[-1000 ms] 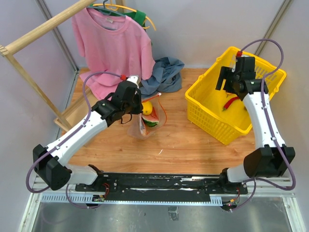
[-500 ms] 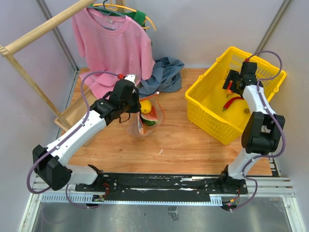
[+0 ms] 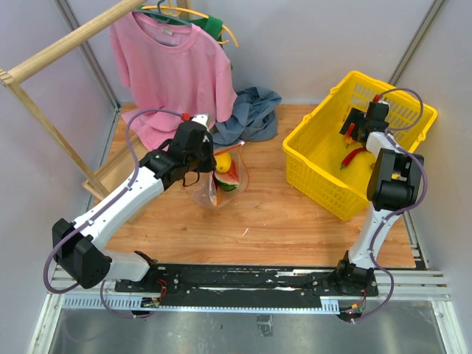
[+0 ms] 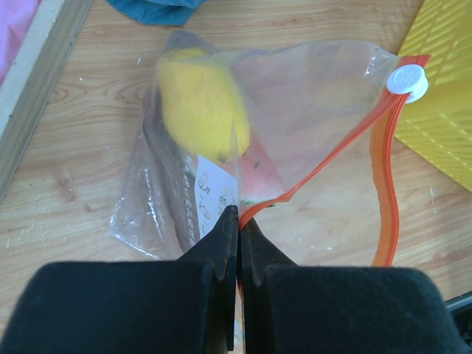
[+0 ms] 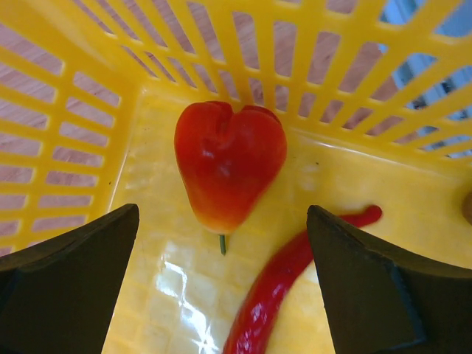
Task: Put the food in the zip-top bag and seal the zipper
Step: Pick up the fake fruit from the bin.
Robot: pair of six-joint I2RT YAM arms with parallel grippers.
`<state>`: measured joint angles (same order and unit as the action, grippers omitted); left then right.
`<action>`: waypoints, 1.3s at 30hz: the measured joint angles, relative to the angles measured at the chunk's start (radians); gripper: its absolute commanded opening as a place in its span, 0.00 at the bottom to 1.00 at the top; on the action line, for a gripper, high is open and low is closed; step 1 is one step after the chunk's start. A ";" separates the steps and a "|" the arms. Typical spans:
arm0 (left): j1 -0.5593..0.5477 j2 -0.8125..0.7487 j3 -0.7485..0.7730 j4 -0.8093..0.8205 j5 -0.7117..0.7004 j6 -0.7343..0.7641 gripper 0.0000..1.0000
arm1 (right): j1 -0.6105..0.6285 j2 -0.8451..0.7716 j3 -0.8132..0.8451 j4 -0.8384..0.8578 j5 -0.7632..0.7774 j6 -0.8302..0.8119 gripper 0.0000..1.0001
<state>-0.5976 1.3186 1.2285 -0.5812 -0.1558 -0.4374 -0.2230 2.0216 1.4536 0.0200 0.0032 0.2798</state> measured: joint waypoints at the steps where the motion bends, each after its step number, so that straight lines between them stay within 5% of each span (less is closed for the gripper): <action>1: 0.000 0.001 0.000 0.000 0.001 0.000 0.00 | 0.000 0.019 0.013 0.003 -0.003 0.003 0.96; 14: 0.000 0.003 0.000 0.000 0.000 0.000 0.00 | 0.000 0.189 0.173 0.015 -0.003 0.043 0.81; 24: 0.000 0.008 0.000 0.000 0.000 -0.001 0.00 | 0.000 0.219 0.195 0.024 -0.021 0.029 0.43; 39: 0.000 -0.006 -0.012 -0.002 -0.007 0.000 0.00 | -0.002 -0.053 -0.064 0.072 -0.080 0.009 0.30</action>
<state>-0.5976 1.3128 1.2167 -0.5827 -0.1631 -0.4377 -0.2249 1.9682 1.3899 0.0921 -0.0765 0.2886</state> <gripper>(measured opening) 0.010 0.597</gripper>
